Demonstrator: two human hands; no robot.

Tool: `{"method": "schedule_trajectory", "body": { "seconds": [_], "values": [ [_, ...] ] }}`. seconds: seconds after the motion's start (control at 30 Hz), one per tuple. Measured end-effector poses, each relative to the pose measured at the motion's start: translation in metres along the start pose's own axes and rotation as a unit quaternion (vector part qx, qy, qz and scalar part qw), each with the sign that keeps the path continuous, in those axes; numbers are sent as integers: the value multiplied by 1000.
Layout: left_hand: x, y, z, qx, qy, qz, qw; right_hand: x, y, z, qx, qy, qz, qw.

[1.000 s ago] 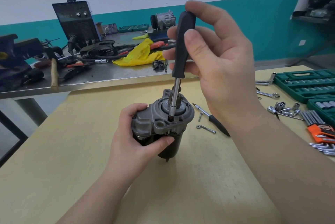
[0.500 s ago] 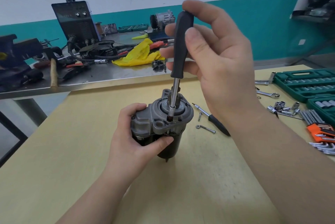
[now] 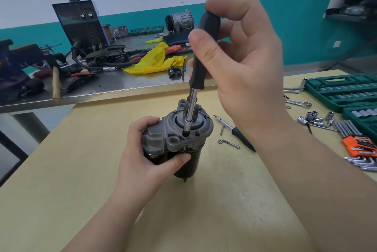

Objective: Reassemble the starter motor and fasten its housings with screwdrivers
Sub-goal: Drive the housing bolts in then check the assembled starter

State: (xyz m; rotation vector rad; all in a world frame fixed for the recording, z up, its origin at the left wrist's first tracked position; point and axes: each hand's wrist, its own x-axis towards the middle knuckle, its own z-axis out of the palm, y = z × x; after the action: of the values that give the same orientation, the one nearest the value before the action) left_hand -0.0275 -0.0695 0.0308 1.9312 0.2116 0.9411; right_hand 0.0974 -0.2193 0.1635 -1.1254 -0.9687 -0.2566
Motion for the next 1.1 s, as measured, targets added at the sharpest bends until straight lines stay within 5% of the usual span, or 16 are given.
{"method": "schedule_trajectory", "body": {
  "seconds": [0.1, 0.3, 0.77, 1.1],
  "values": [
    [0, 1, 0, 0, -1, 1, 1000, -1, 1, -1, 83, -37, 34, 995],
    [0, 0, 0, 2, 1, 0, 1000, -1, -2, -3, 65, -82, 8, 994],
    [0, 0, 0, -5, 1, 0, 1000, 2, 0, 1, -58, -6, -48, 997],
    [1, 2, 2, 1, -3, 2, 1000, 2, 0, -3, 81, -74, 20, 994]
  ]
}}
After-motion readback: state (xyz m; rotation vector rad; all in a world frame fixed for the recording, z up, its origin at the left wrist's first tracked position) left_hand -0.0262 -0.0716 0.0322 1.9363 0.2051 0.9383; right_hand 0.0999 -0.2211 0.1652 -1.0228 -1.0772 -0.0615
